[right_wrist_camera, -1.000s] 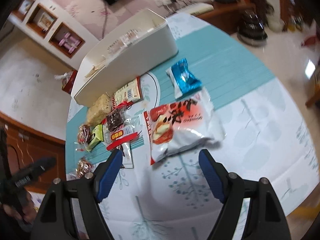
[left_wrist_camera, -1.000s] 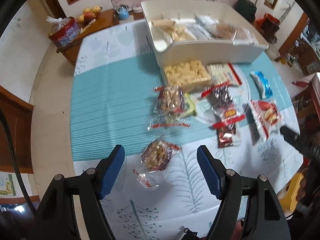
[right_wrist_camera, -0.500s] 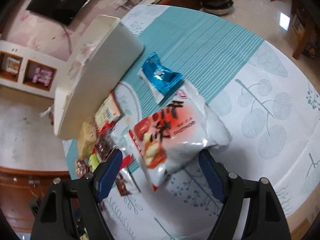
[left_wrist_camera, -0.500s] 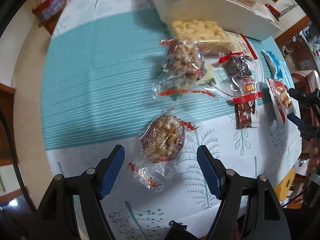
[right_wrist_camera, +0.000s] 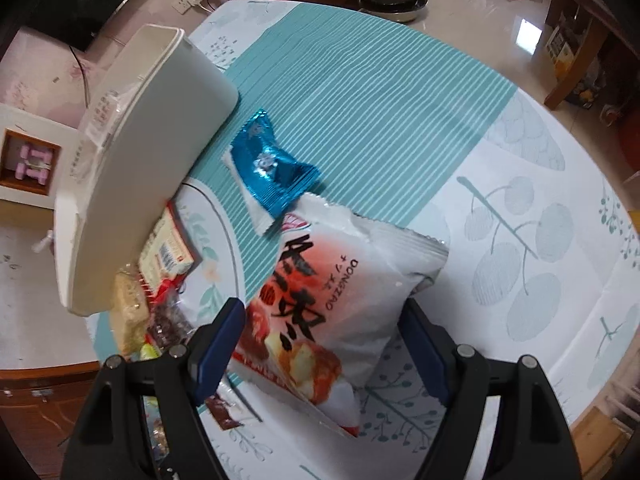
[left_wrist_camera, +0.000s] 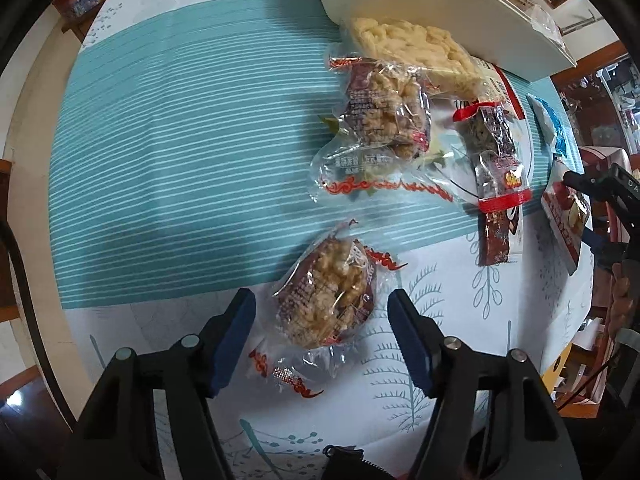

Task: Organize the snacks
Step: 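Grasp clear nut-cluster bag with left tool while right tool grasps white chip bag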

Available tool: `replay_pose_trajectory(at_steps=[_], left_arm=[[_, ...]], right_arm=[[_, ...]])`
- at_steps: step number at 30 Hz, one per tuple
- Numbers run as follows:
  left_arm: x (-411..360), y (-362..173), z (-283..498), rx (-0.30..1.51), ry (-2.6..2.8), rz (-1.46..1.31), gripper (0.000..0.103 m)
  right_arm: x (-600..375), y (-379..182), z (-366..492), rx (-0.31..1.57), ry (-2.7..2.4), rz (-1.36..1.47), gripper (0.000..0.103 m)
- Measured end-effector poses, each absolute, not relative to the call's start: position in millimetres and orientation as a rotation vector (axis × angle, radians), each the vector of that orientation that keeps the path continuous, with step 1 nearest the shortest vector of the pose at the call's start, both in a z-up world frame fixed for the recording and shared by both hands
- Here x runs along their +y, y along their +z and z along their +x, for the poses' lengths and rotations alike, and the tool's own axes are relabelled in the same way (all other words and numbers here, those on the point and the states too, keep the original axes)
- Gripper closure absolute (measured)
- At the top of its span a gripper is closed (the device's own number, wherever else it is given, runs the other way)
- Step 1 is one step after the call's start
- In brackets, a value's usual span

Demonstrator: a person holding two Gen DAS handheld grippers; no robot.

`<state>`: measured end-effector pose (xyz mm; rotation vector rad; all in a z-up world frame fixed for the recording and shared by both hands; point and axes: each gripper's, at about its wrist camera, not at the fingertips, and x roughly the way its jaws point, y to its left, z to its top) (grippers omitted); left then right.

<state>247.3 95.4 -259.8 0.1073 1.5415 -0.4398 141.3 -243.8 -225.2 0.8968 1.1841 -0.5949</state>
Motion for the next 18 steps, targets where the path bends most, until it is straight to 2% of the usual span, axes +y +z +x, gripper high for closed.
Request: replay_pose_trajectory(at_steps=[4,6,8,11,18], left_arm=[[94.9,-262.8,251.6,1.539,-0.44,0.103,0.042],[93.5,-262.1,254.8,1.543,-0.453,0.087,0.051],[90.4,-261.1,257.1,1.548,-0.455,0.079,0.052],[87.9,-262.1,256.8,1.548,-0.457,0.079,0.053],[91.8,-251.6,253.1,1.541,-0.474,0.078,0.058]], right_arm=[[-242.9,-225.6,150.9,1.214,-0.612,0.855,0.024],[-241.0,-224.6,156.2,1.229,-0.619,0.82,0.024],[-237.9,-224.0,160.7,1.238,-0.622,0.794,0.024],[-231.9,-221.9,169.7,1.251,-0.625,0.76,0.032],[-221.3,-219.7,170.2,1.248,-0.61,0.725,0.041]])
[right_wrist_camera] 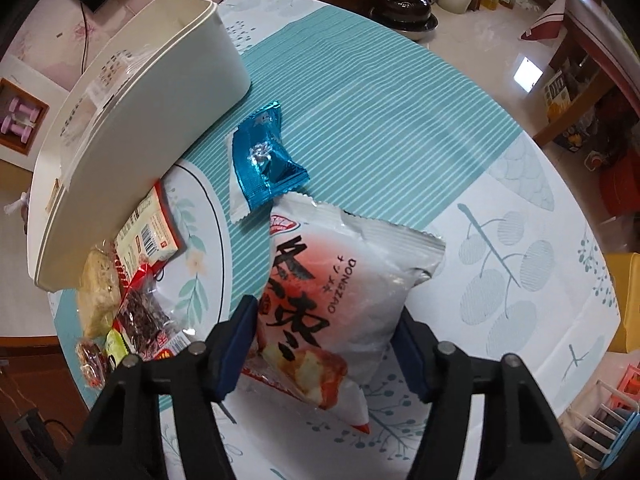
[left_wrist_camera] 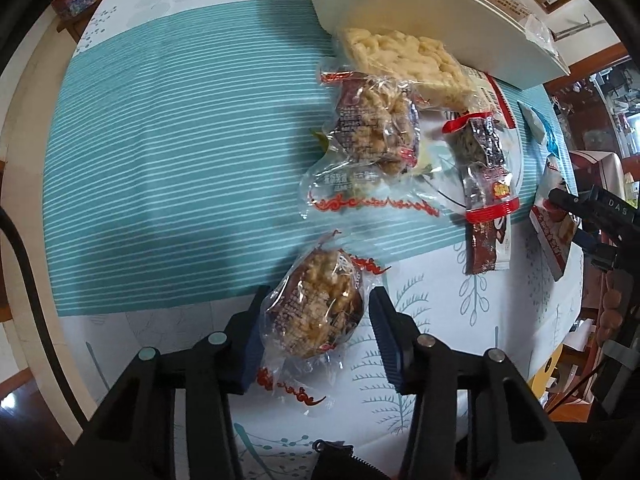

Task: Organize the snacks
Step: 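Grasp clear nut-cluster bag with left tool while right tool grasps white chip bag, then carry nut-cluster bag with left tool while right tool carries chip bag to bin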

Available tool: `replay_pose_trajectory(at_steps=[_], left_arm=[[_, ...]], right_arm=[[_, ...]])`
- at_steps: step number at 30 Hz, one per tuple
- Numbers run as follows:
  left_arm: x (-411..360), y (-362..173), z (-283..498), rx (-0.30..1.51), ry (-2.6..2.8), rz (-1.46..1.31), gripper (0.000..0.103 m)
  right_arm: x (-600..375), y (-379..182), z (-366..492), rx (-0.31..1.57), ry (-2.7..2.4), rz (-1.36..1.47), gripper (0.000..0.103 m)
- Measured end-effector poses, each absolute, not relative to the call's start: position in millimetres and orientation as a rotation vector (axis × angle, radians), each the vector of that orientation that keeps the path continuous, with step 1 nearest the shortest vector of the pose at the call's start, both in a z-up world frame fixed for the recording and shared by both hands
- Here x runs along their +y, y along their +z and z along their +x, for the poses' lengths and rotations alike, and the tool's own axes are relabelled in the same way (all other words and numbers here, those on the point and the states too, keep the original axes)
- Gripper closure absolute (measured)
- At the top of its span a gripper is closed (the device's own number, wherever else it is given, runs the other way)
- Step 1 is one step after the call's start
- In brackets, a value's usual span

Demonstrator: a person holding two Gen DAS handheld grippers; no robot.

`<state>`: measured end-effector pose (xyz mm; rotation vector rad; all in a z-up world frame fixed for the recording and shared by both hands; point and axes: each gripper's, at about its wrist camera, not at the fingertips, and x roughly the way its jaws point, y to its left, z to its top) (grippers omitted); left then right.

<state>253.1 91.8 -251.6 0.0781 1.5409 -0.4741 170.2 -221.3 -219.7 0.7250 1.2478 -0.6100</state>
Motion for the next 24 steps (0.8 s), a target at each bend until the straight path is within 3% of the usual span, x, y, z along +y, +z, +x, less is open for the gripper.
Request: replay_pose_trajectory(at_steps=[5,10,24], left_arm=[[89.1,-243.3,248.8,1.512,-0.526,0.068,0.067],[92.1,-241.8,247.0,1.525,-0.544,0.066,0.069],[87.5,-207.8,240.4,1.5,-0.62,0.095,0.069]], right_arm=[[-213.6,-213.6,164.9,1.246,-0.611,0.717,0.052],[-206.4,-209.6,159.0,1.25,-0.624,0.711,0.058],[-199.6,-152.4,140.2,1.183,-0.579,0.669,0.059]])
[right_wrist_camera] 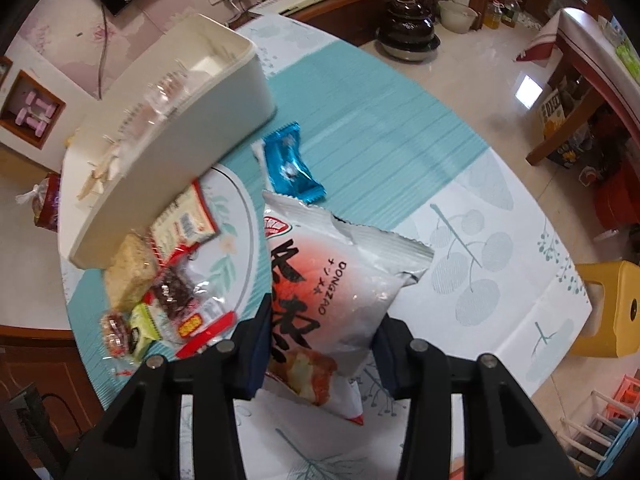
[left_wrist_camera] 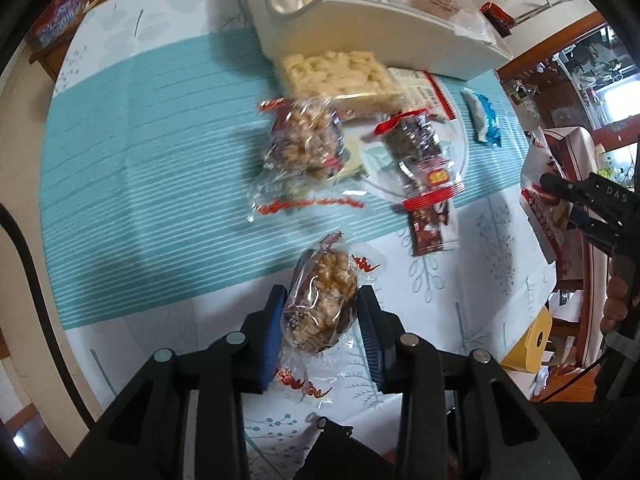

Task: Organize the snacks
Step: 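Carry nut-cluster bag with left tool while right tool carries chip bag to bin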

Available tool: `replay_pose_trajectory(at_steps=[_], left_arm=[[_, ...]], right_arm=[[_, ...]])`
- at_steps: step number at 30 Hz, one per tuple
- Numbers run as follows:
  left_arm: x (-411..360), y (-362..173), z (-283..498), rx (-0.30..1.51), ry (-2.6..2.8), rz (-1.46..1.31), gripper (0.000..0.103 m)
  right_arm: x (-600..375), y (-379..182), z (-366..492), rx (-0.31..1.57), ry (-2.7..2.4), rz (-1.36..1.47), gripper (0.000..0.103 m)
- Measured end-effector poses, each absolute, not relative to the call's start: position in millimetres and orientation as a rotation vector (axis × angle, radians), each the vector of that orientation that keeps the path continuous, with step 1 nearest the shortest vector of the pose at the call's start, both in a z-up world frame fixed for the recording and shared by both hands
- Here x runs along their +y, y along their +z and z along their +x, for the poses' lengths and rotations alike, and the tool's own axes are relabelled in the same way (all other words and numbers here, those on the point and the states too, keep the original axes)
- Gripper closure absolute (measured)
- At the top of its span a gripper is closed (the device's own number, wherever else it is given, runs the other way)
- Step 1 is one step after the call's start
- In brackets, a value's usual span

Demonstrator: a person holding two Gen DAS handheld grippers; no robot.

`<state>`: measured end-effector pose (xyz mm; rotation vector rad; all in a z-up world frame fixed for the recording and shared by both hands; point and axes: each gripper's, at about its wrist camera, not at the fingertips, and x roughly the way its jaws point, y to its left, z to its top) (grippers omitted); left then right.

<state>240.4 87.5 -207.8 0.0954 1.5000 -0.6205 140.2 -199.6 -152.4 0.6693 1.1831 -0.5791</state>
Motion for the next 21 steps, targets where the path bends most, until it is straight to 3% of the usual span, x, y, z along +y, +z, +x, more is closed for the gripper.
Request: replay_pose_trajectory(at_steps=[21], left_arm=[[8.3,-107.8,292.7,1.266,-0.658,-0.005,0.069]], right_arm=[[-231.6,-70.4,209.1,1.019,-0.339,0.452,0.059]])
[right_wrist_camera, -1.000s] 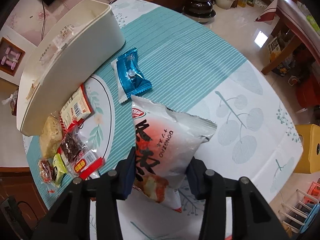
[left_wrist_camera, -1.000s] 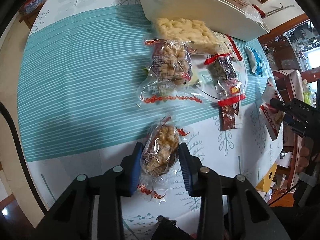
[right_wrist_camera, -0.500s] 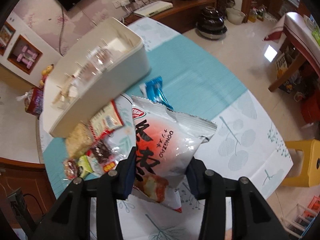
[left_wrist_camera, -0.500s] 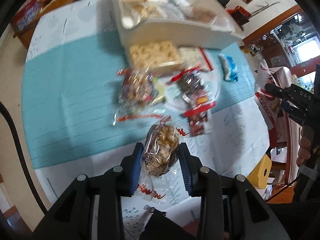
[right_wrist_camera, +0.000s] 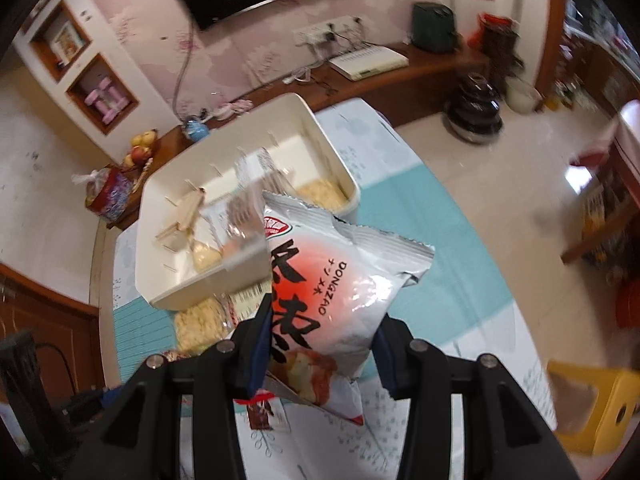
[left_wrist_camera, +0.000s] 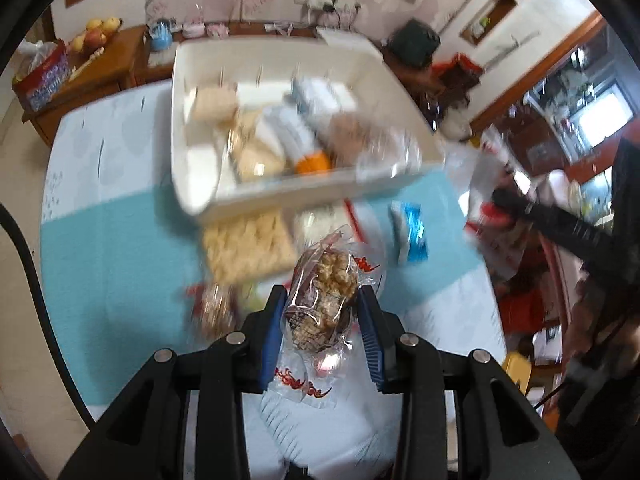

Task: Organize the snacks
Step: 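Carry nut-cluster bag with left tool while right tool carries chip bag to bin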

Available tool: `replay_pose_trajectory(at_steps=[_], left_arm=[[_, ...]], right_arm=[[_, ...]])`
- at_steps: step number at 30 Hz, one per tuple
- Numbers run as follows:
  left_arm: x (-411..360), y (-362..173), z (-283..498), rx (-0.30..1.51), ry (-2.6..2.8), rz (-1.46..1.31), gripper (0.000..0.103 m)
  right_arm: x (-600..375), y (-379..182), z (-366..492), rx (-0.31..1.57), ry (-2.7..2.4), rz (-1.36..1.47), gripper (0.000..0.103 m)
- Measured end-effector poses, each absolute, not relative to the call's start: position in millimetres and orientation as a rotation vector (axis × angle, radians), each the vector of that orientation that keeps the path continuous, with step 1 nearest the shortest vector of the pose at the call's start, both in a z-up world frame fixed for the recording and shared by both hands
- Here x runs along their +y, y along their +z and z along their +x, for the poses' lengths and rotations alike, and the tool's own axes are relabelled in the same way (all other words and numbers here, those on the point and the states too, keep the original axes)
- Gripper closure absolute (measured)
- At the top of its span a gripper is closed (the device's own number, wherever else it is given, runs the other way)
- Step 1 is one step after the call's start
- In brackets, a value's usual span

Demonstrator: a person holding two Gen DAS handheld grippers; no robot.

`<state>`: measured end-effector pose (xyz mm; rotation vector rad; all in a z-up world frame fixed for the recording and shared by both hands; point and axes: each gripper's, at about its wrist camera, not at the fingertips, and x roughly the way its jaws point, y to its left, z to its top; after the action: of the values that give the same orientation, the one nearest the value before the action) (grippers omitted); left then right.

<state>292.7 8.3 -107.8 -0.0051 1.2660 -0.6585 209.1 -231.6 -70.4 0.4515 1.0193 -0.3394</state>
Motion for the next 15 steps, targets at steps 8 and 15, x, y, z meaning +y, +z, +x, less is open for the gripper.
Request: replay_pose_trajectory(at_steps=[8,15], left_arm=[[-24.1,-85.7,331.9,1.143,-0.562,-0.13,0.069],[-38.7,-96.1,360.3,1.152,-0.475,-0.258,0.068]], right_arm=[[-250.0,-69.0,250.3,0.968,-0.233,0.314,0.059],[-262.4,-77.2,282.1,0.878,-0.145,0.17,0.059]])
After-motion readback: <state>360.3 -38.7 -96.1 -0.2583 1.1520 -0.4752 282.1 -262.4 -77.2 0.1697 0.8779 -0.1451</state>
